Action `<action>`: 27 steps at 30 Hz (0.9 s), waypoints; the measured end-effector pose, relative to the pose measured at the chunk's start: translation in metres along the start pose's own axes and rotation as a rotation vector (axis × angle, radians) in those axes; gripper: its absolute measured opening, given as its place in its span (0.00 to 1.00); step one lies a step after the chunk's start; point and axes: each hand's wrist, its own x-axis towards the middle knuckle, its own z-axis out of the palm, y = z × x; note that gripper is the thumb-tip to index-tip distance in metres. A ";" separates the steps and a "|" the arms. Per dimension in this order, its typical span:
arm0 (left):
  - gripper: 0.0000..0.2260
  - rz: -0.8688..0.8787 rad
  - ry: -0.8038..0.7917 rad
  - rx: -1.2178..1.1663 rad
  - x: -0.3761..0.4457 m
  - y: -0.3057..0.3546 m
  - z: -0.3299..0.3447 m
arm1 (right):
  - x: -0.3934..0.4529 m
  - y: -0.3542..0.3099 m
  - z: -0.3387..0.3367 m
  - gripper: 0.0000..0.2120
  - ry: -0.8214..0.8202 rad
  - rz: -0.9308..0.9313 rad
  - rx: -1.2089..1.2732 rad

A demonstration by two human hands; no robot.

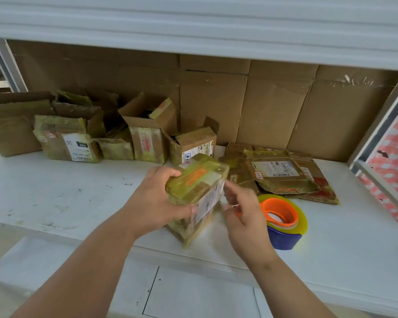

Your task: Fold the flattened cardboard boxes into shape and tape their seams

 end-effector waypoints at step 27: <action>0.20 0.270 0.211 0.069 0.044 -0.029 -0.002 | 0.014 -0.007 0.010 0.29 -0.005 -0.112 -0.157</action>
